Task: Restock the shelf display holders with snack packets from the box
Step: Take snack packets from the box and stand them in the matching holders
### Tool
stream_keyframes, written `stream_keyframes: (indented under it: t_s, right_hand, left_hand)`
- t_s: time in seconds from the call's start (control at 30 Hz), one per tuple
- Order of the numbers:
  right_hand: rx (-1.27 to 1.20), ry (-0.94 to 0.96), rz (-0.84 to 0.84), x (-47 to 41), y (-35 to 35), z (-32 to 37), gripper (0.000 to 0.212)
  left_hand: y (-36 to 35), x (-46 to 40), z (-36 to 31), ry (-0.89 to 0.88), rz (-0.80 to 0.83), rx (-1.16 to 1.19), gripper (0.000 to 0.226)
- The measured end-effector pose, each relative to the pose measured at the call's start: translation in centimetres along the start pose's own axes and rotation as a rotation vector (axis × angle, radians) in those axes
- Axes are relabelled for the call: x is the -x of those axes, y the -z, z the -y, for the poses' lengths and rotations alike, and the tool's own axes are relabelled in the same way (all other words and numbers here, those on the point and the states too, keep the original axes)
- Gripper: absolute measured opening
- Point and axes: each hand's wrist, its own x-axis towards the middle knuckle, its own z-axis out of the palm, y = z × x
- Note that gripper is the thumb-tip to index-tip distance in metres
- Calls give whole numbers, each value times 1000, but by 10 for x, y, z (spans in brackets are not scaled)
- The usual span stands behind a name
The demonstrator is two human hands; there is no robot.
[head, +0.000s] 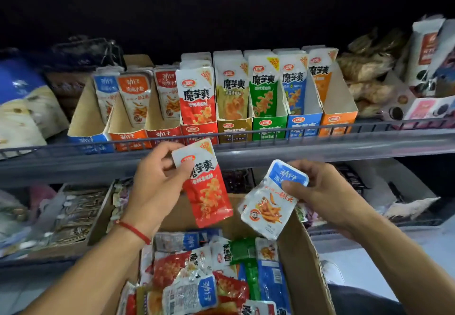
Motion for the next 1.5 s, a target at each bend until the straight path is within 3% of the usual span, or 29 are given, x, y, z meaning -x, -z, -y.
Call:
stream_keyframes:
  t_s: [0.23,0.43,0.67,1.0,1.27,1.4,1.5]
  right_hand:
    - [167,58,-42,-8,-9,7,11]
    - [236,74,-40,-12,-15,7,15]
    - [254,95,-33,-14,-11,5,13]
    - [273,124,-48,-18,-14,5,13]
    - [276,119,-45,-19,-13,4,11]
    - [289,119,-41,-20,-16,4,13]
    - [292,112,-41,-21,-17,4,13]
  left_hand:
    - [16,-89,-90,-417,-194,-120,19]
    - [2,-119,-109,-552,-207,-307,10]
    - [14,-120,-88,-468,-47,-433,9]
    - [19,-96,-101,-592,-24,-666,5]
    - [25,-107,-92,-431,73,-484,9]
    - [19,-123,-91,-380,123,-547,10]
    - [17,-129,-89,-450,54,-694,10]
